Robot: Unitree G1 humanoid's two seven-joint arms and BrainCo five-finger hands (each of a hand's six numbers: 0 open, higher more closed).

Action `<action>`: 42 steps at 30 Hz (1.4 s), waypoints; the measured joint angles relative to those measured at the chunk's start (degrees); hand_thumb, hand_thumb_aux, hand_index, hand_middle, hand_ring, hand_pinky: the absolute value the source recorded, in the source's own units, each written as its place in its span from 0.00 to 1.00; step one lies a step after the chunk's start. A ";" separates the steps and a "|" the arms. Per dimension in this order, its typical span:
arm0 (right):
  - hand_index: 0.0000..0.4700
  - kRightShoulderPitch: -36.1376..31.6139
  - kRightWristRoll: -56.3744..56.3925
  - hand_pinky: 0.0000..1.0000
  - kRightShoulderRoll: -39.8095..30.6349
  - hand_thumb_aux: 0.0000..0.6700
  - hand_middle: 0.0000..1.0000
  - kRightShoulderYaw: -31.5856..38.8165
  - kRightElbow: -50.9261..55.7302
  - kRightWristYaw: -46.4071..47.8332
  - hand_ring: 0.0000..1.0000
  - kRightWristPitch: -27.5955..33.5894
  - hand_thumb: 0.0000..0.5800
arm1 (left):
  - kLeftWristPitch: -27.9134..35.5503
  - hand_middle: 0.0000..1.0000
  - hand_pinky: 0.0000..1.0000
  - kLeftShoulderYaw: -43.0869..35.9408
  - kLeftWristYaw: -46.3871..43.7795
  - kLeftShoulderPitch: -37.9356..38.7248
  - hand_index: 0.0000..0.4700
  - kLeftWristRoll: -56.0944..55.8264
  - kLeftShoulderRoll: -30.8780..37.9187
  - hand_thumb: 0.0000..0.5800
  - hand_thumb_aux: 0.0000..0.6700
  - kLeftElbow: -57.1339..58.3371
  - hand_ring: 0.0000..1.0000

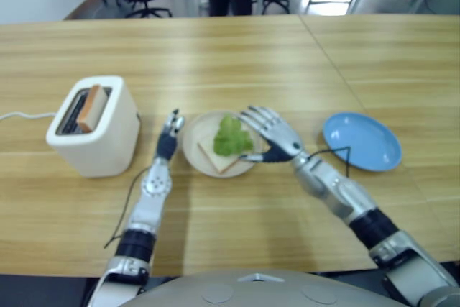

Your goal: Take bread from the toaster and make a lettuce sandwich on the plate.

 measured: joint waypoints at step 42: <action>0.00 11.83 31.60 0.00 8.23 0.00 0.00 -29.25 0.68 9.14 0.00 -3.30 0.00 | 28.10 0.00 0.00 13.32 -18.33 5.12 0.00 32.61 36.97 0.00 0.00 -17.55 0.00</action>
